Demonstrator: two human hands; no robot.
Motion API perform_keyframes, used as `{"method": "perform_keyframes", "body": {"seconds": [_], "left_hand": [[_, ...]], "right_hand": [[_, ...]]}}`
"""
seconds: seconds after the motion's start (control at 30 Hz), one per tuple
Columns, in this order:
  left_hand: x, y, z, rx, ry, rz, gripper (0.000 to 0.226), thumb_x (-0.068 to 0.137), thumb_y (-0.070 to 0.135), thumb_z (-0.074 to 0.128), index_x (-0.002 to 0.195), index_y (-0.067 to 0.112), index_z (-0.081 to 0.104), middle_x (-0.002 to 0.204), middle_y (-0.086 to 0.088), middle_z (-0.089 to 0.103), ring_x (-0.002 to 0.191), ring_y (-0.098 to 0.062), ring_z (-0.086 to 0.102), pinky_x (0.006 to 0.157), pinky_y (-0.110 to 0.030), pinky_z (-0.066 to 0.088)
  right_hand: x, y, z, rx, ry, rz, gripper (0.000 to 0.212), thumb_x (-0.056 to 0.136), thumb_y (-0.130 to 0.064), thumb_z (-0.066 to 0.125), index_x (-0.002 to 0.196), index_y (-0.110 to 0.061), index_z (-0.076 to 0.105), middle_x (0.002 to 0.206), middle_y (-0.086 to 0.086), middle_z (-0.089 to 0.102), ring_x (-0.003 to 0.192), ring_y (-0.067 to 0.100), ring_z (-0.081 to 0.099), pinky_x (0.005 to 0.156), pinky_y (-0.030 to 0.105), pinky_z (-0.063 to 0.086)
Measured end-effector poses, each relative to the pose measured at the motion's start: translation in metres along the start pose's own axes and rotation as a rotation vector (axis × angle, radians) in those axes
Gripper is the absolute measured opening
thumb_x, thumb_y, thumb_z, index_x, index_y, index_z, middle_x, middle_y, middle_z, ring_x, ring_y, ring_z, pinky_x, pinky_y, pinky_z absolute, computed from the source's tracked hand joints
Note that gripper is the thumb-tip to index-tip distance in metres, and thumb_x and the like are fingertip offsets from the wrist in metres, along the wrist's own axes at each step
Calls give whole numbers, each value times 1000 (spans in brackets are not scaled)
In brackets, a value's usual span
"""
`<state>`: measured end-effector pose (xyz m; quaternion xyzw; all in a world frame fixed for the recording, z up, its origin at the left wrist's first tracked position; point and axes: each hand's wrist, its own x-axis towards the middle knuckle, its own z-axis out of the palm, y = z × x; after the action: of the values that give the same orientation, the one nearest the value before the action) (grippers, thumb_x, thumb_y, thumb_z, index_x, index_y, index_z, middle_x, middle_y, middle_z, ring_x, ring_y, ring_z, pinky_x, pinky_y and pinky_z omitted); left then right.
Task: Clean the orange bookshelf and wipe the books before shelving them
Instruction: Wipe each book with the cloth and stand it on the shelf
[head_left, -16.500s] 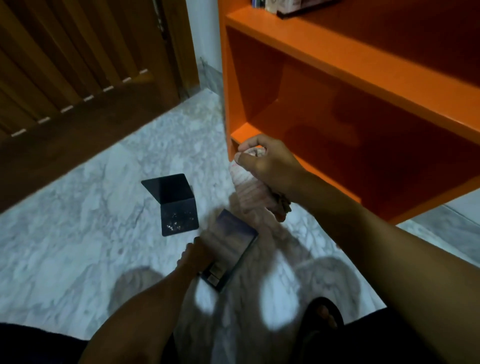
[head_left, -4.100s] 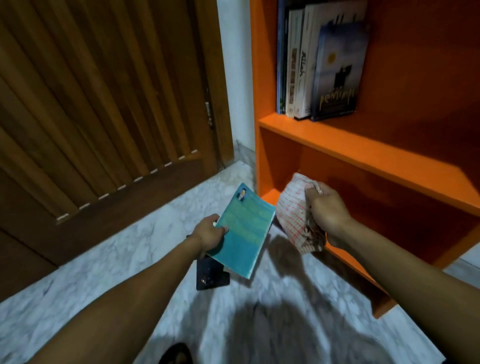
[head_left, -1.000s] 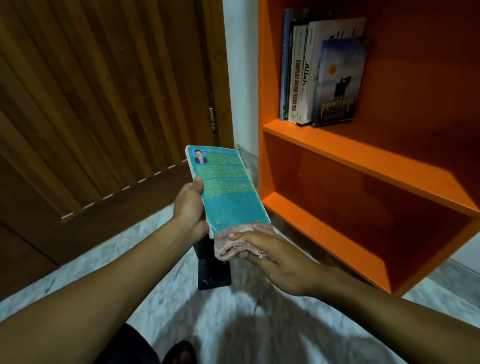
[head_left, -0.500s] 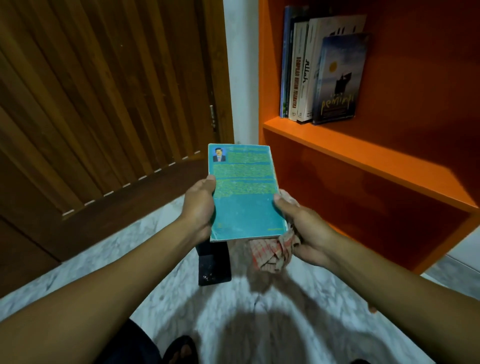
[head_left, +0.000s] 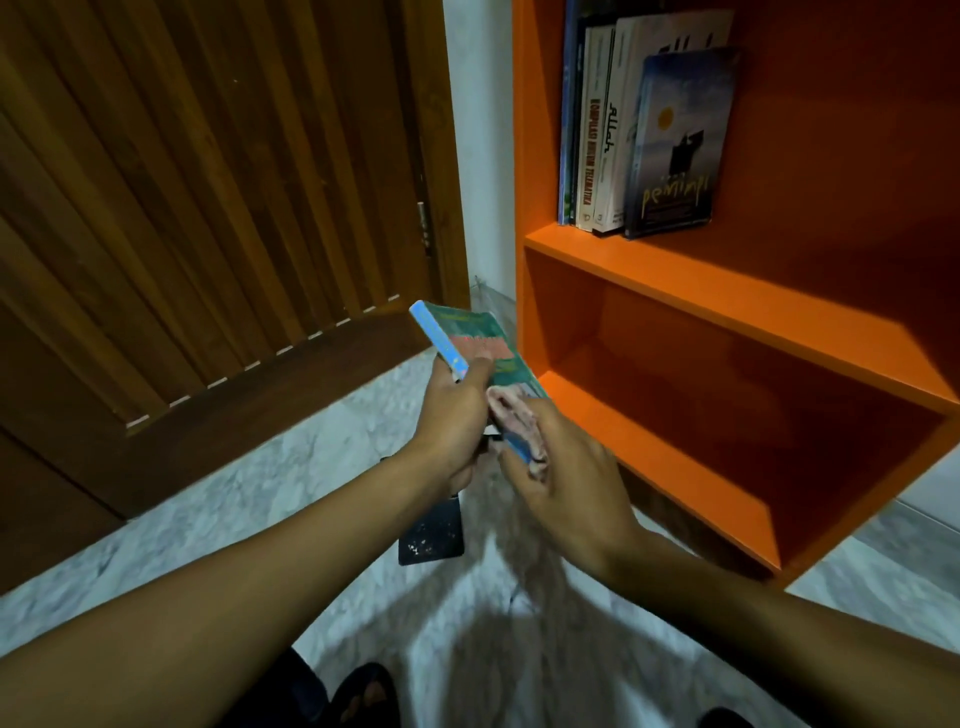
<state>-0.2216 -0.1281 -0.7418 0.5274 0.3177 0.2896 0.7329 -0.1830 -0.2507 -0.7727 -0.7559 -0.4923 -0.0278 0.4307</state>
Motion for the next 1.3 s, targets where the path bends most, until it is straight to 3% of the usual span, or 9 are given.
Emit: {"method": "perform_keyframes", "body": {"seconds": [0.13, 0.27, 0.47, 0.6, 0.8, 0.9, 1.07, 1.2, 1.3], "left_hand": [[8, 6, -11, -146, -11, 20, 22, 103, 3, 42, 113, 14, 58, 113, -14, 72, 99, -28, 71, 88, -43, 56], [10, 17, -21, -33, -4, 65, 22, 101, 4, 48, 121, 11, 55, 119, -16, 69, 99, -30, 70, 91, -47, 56], [2, 24, -39, 141, -98, 74, 27, 101, 6, 50, 127, 13, 48, 118, -16, 69, 89, -26, 71, 81, -42, 61], [-11, 21, -34, 172, -267, 18, 23, 101, 8, 49, 121, 20, 50, 104, -11, 75, 80, -23, 75, 66, -35, 63], [-14, 15, -14, 113, -316, 42, 28, 102, 9, 48, 127, 19, 51, 106, -14, 74, 81, -25, 75, 66, -36, 62], [-5, 18, -19, 33, -212, 34, 30, 102, 6, 46, 131, 12, 51, 118, -22, 68, 84, -26, 73, 74, -40, 62], [14, 25, -51, -64, -10, -29, 25, 104, 15, 45, 127, 15, 54, 117, -18, 70, 88, -29, 73, 79, -50, 60], [19, 29, -71, -81, 97, -25, 29, 105, 21, 45, 131, 15, 53, 119, -16, 70, 103, -33, 70, 87, -53, 56], [20, 30, -77, -24, 123, 16, 28, 106, 25, 42, 131, 15, 51, 118, -14, 71, 98, -30, 72, 86, -49, 58]], "right_hand": [[-1, 9, 8, -44, -60, -93, 49, 96, -39, 36, 144, -35, 45, 154, -14, 36, 145, -1, 24, 112, 30, 24], [17, 13, -1, 436, -11, -36, 31, 103, -28, 48, 132, -29, 60, 141, -7, 57, 126, 4, 54, 101, 20, 44], [65, 38, -47, 947, 357, 661, 30, 105, -25, 38, 126, -34, 57, 120, 5, 67, 111, 25, 65, 85, 38, 58], [76, 43, -73, 751, 448, 434, 27, 104, -29, 39, 125, -37, 55, 130, 0, 63, 121, 18, 60, 101, 49, 51], [52, 42, -40, 235, 86, 110, 31, 104, -29, 45, 133, -31, 56, 146, -14, 50, 137, 2, 42, 118, 36, 31], [35, 42, -27, 310, -38, 86, 29, 103, -17, 49, 129, -12, 61, 136, -9, 59, 131, -5, 46, 106, 13, 38], [11, 34, -11, 484, -243, 39, 22, 100, -28, 51, 117, -32, 65, 132, -8, 63, 131, 4, 50, 107, 24, 41], [-2, 33, -2, 402, -340, -29, 26, 101, -27, 51, 121, -20, 65, 130, -8, 64, 130, 9, 53, 111, 42, 40], [0, 23, -15, 454, -503, -38, 21, 103, -12, 48, 114, -12, 66, 109, -25, 67, 108, -5, 61, 93, 14, 46]]}}
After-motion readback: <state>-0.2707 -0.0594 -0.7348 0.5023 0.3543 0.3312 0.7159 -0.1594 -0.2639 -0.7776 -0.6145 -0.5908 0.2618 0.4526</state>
